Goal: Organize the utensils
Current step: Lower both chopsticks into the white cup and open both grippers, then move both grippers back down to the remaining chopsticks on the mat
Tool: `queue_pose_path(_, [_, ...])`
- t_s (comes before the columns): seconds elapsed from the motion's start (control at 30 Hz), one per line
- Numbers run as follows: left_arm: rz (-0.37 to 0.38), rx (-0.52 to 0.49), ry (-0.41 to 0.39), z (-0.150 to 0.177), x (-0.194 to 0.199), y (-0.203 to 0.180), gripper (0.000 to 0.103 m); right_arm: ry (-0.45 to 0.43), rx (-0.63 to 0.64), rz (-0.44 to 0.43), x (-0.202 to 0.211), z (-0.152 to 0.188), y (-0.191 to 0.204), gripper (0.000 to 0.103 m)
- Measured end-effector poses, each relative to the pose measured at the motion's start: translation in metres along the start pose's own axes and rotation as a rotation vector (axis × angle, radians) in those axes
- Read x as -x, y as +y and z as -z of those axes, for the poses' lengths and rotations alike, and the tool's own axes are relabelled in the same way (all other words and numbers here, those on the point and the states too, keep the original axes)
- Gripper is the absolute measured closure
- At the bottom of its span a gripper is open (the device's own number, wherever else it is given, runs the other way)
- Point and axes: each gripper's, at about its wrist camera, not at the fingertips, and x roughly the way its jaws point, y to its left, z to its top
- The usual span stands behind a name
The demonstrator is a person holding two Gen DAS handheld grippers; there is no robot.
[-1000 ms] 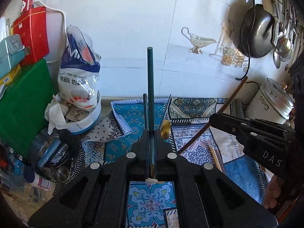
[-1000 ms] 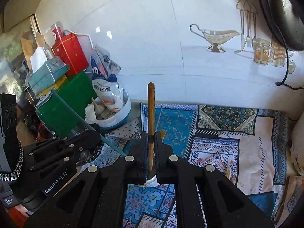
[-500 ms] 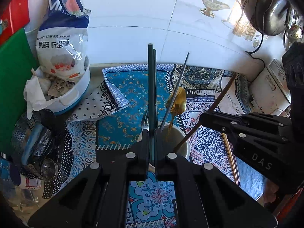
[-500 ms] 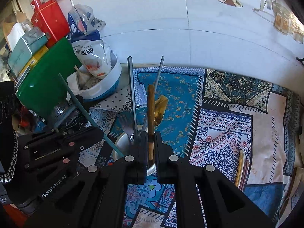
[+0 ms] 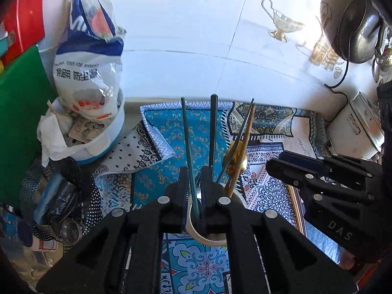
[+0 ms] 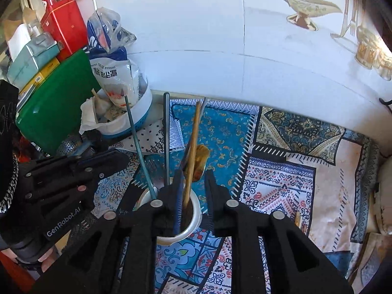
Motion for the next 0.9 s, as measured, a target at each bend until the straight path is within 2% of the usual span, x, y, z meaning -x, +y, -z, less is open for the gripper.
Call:
queue_pose_path(0.13, [0.000,0.010,-0.034,-0.002,0.015,-0.006,0.091,-0.030,-0.012,0.006,0.015,0.003,-0.008,0.080])
queue_pose_path(0.23, [0.006,0.007,-0.056,-0.003,0.025,-0.016,0.082,-0.052,-0.021,0.009,0.028,0.007,-0.017,0.078])
queue_pose_path(0.5, [0.028,-0.025,-0.068,0.000,0.033,-0.058,0.082,-0.078,-0.058,0.040,0.056,0.027,-0.048,0.076])
queue_pose_path(0.7, [0.042,-0.061,-0.059,0.008,0.031,-0.099,0.078,-0.077,-0.113,0.069,0.072,0.048,-0.084,0.072])
queue_pose_path(0.9, [0.057,-0.086,-0.032,0.021,0.022,-0.137,0.069,-0.061,-0.162,0.101,0.082,0.073,-0.122,0.072])
